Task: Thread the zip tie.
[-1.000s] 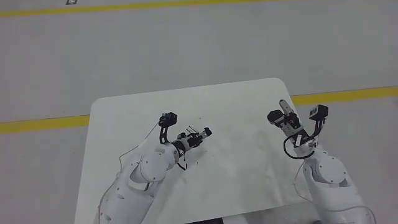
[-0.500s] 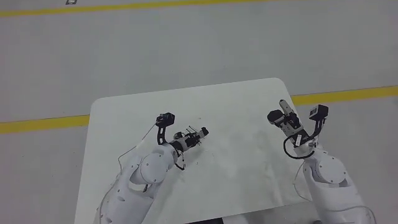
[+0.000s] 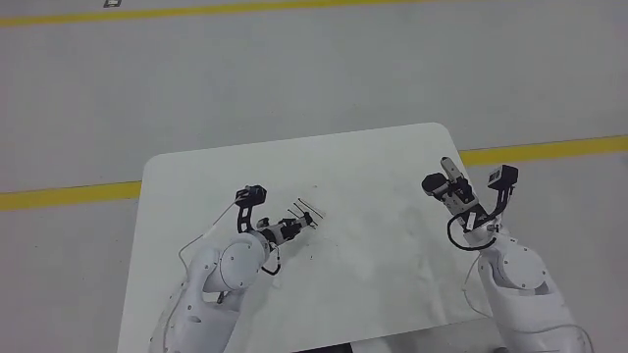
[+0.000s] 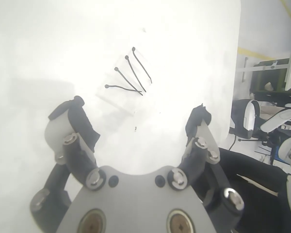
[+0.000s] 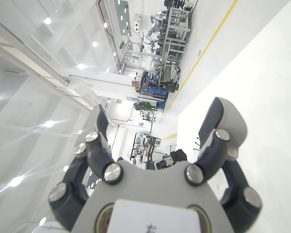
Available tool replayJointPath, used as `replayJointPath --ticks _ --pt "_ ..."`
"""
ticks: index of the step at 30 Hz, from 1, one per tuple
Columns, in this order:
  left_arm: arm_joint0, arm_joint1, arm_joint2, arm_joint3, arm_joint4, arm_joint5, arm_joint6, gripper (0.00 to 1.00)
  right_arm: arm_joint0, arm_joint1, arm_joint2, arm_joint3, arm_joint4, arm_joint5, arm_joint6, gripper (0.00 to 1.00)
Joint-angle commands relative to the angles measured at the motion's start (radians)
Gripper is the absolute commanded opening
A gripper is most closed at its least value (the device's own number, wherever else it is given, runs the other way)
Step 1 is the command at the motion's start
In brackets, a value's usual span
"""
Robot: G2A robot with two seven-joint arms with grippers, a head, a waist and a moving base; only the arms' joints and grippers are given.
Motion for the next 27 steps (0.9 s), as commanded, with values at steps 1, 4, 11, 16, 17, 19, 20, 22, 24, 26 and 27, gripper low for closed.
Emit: replayJointPath --ticks 1,4,11,16,17,19,20,22,24,26,27 --pt "-0.002 -0.001 0.014 0.016 0.034 0.0 0.025 1.0 0.0 0.0 0.0 0.0 0.0 0.0 0.0 1.0" --pt "-0.007 -0.007 0.024 0.048 0.08 0.0 0.026 1.0 0.0 0.0 0.0 0.0 0.0 0.0 0.0 1.0" --pt "-0.038 -0.042 0.019 0.126 0.129 0.0 0.002 0.95 0.0 0.0 0.0 0.0 0.0 0.0 0.0 1.0" --pt "-0.045 -0.068 0.01 0.15 0.161 0.0 -0.004 0.81 0.0 0.0 0.0 0.0 0.0 0.0 0.0 1.0" --pt "-0.045 -0.073 0.01 0.152 0.176 0.0 -0.009 0.75 0.0 0.0 0.0 0.0 0.0 0.0 0.0 1.0" --pt "-0.042 -0.082 0.008 0.151 0.19 0.0 -0.014 0.67 0.0 0.0 0.0 0.0 0.0 0.0 0.0 1.0" --pt "-0.041 -0.088 0.009 0.151 0.2 0.0 -0.025 0.64 0.0 0.0 0.0 0.0 0.0 0.0 0.0 1.0" --pt "-0.041 -0.095 0.004 0.152 0.205 0.0 -0.042 0.62 0.0 0.0 0.0 0.0 0.0 0.0 0.0 1.0" --pt "-0.042 -0.103 -0.001 0.159 0.221 0.0 -0.049 0.52 0.0 0.0 0.0 0.0 0.0 0.0 0.0 1.0" --pt "-0.041 -0.11 -0.002 0.162 0.23 0.0 -0.055 0.49 0.0 0.0 0.0 0.0 0.0 0.0 0.0 1.0" --pt "-0.041 -0.114 -0.003 0.162 0.235 0.0 -0.058 0.48 0.0 0.0 0.0 0.0 0.0 0.0 0.0 1.0"
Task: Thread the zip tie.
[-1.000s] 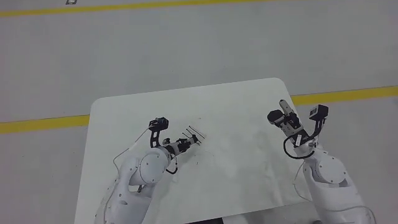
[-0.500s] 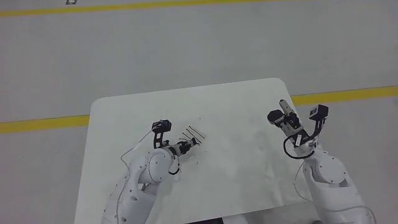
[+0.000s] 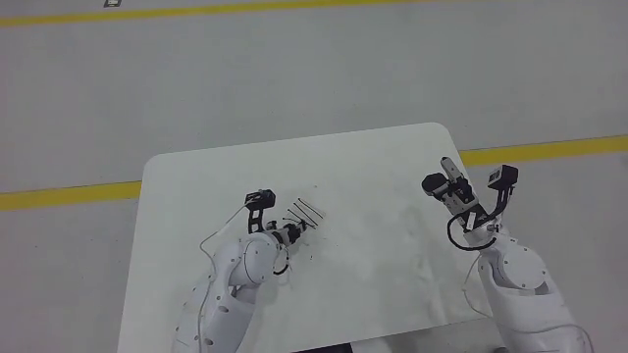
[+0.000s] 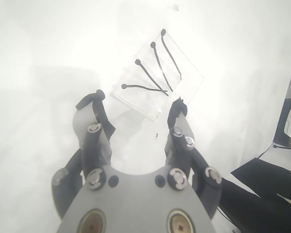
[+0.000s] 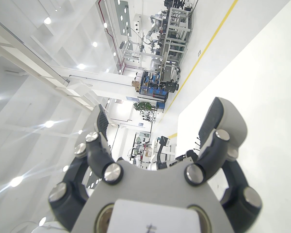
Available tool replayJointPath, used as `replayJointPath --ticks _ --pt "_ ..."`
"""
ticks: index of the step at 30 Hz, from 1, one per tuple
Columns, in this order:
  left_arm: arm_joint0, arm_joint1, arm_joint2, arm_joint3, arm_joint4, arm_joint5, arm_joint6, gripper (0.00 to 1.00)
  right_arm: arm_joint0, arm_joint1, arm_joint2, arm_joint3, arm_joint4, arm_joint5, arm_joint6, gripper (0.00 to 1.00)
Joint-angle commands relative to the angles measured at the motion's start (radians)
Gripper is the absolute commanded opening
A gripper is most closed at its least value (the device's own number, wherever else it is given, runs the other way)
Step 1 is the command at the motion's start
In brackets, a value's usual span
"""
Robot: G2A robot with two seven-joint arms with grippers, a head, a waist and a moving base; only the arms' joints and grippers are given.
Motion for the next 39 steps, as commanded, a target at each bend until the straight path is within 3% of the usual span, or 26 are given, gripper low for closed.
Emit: replayJointPath --ticks 1,19,39 --pt "0.001 -0.007 -0.001 0.001 0.012 0.0 -0.006 0.47 0.0 0.0 0.0 0.0 0.0 0.0 0.0 1.0" --pt "0.001 -0.056 -0.027 0.017 0.086 0.0 -0.033 0.38 0.0 0.0 0.0 0.0 0.0 0.0 0.0 1.0" --pt "0.018 -0.066 -0.048 -0.004 0.129 0.0 -0.048 0.18 0.0 0.0 0.0 0.0 0.0 0.0 0.0 1.0"
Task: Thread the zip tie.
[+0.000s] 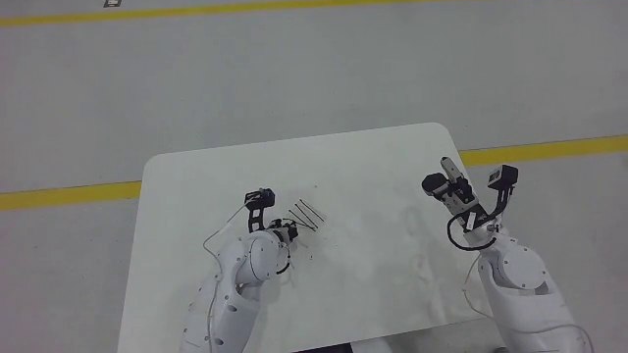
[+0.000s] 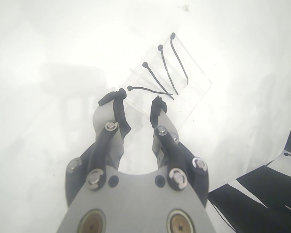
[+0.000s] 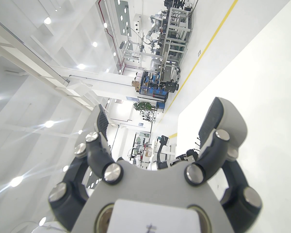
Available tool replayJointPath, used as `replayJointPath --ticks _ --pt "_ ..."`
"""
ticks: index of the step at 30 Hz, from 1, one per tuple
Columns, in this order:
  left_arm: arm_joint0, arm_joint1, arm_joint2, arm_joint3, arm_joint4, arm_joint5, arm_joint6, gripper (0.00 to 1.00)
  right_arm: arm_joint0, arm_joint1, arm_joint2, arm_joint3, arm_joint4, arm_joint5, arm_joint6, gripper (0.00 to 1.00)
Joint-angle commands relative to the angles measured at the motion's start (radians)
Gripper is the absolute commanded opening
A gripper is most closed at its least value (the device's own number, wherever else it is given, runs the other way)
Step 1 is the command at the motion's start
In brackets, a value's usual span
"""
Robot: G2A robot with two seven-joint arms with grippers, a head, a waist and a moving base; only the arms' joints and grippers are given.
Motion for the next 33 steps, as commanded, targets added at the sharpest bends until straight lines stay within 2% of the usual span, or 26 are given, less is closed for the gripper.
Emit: replayJointPath --ticks 1,5,10,16,21,25,28,33 --pt "0.003 0.0 0.0 -0.004 0.005 0.0 0.0 0.18 0.0 0.0 0.0 0.0 0.0 0.0 0.0 1.0" --pt "0.009 0.0 -0.002 -0.009 0.006 0.0 0.002 0.18 0.0 0.0 0.0 0.0 0.0 0.0 0.0 1.0" --pt "0.018 -0.001 -0.006 -0.017 0.005 0.0 0.007 0.39 0.0 0.0 0.0 0.0 0.0 0.0 0.0 1.0" --pt "0.036 -0.004 -0.006 -0.035 0.015 0.0 -0.01 0.39 0.0 0.0 0.0 0.0 0.0 0.0 0.0 1.0" --pt "0.036 -0.009 -0.013 -0.02 0.023 0.0 -0.035 0.35 0.0 0.0 0.0 0.0 0.0 0.0 0.0 1.0" --pt "0.029 -0.013 -0.011 -0.004 0.028 0.0 -0.041 0.24 0.0 0.0 0.0 0.0 0.0 0.0 0.0 1.0" --pt "0.024 -0.015 -0.009 0.003 0.035 0.0 -0.046 0.2 0.0 0.0 0.0 0.0 0.0 0.0 0.0 1.0" --pt "0.016 -0.016 -0.004 0.001 0.059 0.0 -0.06 0.09 0.0 0.0 0.0 0.0 0.0 0.0 0.0 1.0"
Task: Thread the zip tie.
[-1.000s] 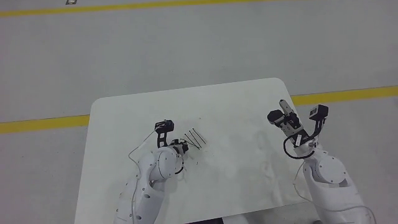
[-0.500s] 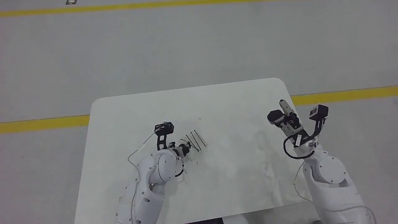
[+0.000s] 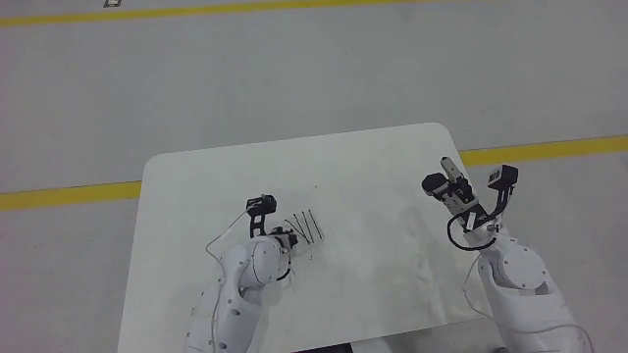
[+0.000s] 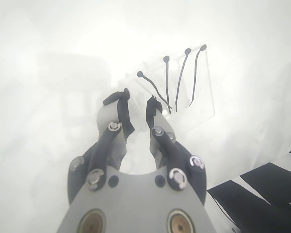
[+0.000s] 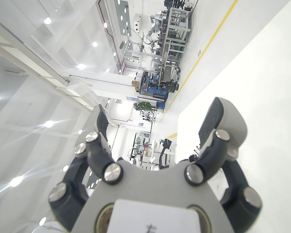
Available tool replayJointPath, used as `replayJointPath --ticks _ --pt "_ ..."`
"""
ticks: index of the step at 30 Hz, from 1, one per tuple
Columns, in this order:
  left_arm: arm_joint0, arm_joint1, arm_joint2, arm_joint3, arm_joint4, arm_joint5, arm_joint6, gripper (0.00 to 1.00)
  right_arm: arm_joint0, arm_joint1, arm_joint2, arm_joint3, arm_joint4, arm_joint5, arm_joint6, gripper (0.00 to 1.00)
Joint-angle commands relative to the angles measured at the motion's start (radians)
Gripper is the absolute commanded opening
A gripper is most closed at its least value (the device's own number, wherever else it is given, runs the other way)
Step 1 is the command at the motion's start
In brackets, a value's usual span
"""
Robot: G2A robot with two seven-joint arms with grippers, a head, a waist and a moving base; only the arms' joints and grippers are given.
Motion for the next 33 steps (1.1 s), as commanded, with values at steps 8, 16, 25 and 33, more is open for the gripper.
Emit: replayJointPath --ticks 8,16,25,33 --pt "-0.02 0.007 0.002 -0.004 0.02 -0.001 -0.038 0.0 0.0 0.0 0.0 0.0 0.0 0.0 0.0 1.0" --pt "-0.033 0.021 0.012 -0.009 0.065 0.0 -0.052 0.0 0.0 0.0 0.0 0.0 0.0 0.0 0.0 1.0" --pt "-0.05 0.023 0.031 0.027 0.168 0.0 -0.084 0.34 0.0 0.0 0.0 0.0 0.0 0.0 0.0 1.0" --pt "-0.043 0.013 0.018 0.013 0.16 0.0 -0.069 1.0 0.0 0.0 0.0 0.0 0.0 0.0 0.0 1.0"
